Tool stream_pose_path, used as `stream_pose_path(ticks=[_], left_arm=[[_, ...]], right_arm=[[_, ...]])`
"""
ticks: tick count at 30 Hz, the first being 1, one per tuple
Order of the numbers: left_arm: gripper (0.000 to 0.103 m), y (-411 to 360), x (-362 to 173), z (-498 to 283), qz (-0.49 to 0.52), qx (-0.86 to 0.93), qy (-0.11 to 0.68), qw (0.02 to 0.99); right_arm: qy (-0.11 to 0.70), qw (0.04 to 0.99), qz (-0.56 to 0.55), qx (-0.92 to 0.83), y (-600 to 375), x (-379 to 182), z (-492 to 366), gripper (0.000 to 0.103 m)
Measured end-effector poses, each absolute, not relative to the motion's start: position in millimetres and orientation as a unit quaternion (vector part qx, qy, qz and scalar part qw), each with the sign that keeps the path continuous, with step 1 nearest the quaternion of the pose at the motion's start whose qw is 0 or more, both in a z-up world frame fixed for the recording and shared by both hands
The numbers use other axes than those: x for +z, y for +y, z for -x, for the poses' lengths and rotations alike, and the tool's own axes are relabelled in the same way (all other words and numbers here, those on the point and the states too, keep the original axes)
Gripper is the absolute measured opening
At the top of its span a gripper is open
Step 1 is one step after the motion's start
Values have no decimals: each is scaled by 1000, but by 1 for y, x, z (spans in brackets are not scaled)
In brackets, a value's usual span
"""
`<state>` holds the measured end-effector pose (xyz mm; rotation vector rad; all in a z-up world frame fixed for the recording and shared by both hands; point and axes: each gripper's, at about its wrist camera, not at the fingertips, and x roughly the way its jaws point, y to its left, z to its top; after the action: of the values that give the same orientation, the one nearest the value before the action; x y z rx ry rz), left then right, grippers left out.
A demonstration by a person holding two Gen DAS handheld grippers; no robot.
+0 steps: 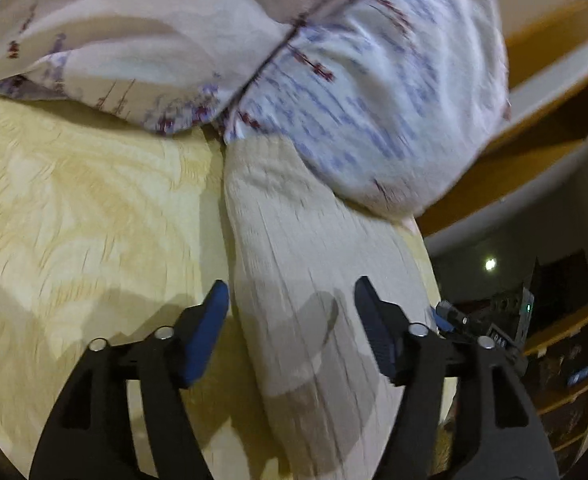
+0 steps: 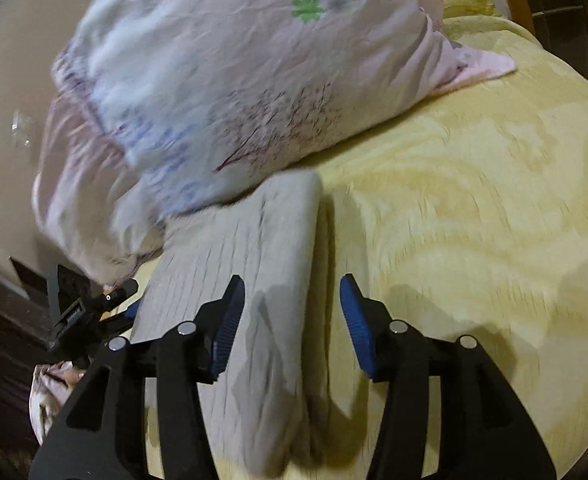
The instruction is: Fold small clothes
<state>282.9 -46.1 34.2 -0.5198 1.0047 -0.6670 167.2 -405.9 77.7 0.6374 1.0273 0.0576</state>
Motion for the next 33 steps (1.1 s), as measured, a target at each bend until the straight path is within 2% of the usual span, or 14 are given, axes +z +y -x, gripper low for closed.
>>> stream_pose_path(ticks=[4,5,6,7,8,9,10,14,17,20,26,28,30,33], left_arm=[[71,-56,26,-250,232,-315,484,783],[71,-59,24,-245,234,-316,485,781],[71,-61,22,-239,235,-317,484,781],[70,-64,22,-235,229,-316,479,787],[63,-67,22,-230,217,-314,472,795],[59,-71,22,-226,203,-309,467,803],[57,-76,23,-221,189,-301,461,813],[53,-74,25,-210,175,-292,452,825],[51,-72,23,-198,161,-283,446,834],[48,-79,18,-193,146,-275,450,837],[47,-88,10,-189,123,-267,453,842],[48,-88,11,-187,121,-267,452,842],[58,-88,16,-183,105,-263,446,849],[73,-87,26,-176,79,-255,431,862]], right_arm=[[486,820,-298,48,-393,75,-147,50],[488,820,-294,52,-386,73,-147,44],[496,818,-286,55,-379,68,-147,28],[502,817,-278,53,-375,64,-146,23],[496,825,-268,47,-372,66,-145,21],[490,831,-261,43,-371,71,-142,13],[480,838,-255,41,-373,78,-138,10],[466,860,-208,30,-368,105,-127,10],[509,846,-162,1,-359,86,-124,10],[506,849,-151,-9,-356,78,-119,10],[507,852,-129,-26,-346,76,-121,16],[508,849,-141,-32,-349,76,-120,31],[509,846,-155,-37,-356,80,-116,46],[498,846,-187,-39,-368,91,-114,58]])
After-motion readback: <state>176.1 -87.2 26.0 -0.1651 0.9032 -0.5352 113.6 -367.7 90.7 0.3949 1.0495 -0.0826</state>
